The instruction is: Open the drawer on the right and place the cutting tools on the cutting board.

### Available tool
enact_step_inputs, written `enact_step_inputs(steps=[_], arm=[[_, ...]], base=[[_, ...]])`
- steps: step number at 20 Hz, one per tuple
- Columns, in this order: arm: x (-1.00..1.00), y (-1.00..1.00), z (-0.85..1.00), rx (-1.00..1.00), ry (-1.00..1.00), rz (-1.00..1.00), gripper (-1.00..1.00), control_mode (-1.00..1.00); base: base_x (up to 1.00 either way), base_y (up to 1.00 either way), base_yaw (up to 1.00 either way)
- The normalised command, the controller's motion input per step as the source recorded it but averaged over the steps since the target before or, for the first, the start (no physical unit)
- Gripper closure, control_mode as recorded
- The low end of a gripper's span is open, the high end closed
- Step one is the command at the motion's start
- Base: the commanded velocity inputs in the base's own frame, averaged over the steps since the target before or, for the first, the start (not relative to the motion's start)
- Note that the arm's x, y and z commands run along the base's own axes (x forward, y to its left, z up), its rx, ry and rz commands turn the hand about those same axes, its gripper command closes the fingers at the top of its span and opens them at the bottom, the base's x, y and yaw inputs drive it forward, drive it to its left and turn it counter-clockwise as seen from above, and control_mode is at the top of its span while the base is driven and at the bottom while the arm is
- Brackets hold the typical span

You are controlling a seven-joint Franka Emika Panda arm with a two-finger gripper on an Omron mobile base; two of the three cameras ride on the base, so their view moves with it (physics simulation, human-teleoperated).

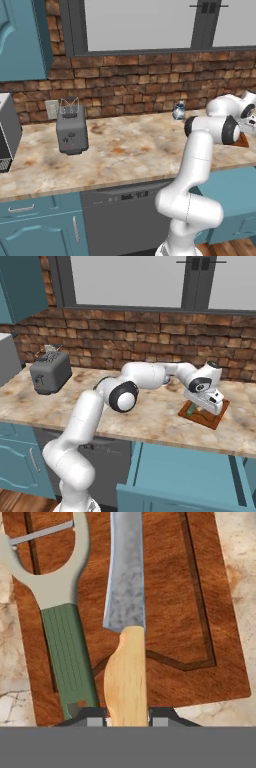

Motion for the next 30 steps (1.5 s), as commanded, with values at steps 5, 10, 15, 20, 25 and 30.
enact_step_inputs(steps=[5,10,15,20,25,30], arm=[[0.03,-0.25,-0.03,0.00,0.00,0.00,1.00,-1.00],[0.03,-0.16,-0.12,0.00,0.00,0.03,1.00,-1.00],[0.11,-0.01,-0.28,0.00,0.00,0.01,1.00,-1.00],[0.16,0.00,-0.35,0.00,0.02,0.00,1.00,-1.00],[0.07,0.00,-0.02,0.00,0.00,0.00,1.00,-1.00],[0.01,0.00,0.00,0.00,0.00,0.00,-1.00,-1.00]], base=[[0.00,0.00,0.00],[0.00,0.00,0.00],[0.00,0.00,0.00],[0.00,0.00,0.00],[0.00,0.00,0.00],[0.00,0.00,0.00]])
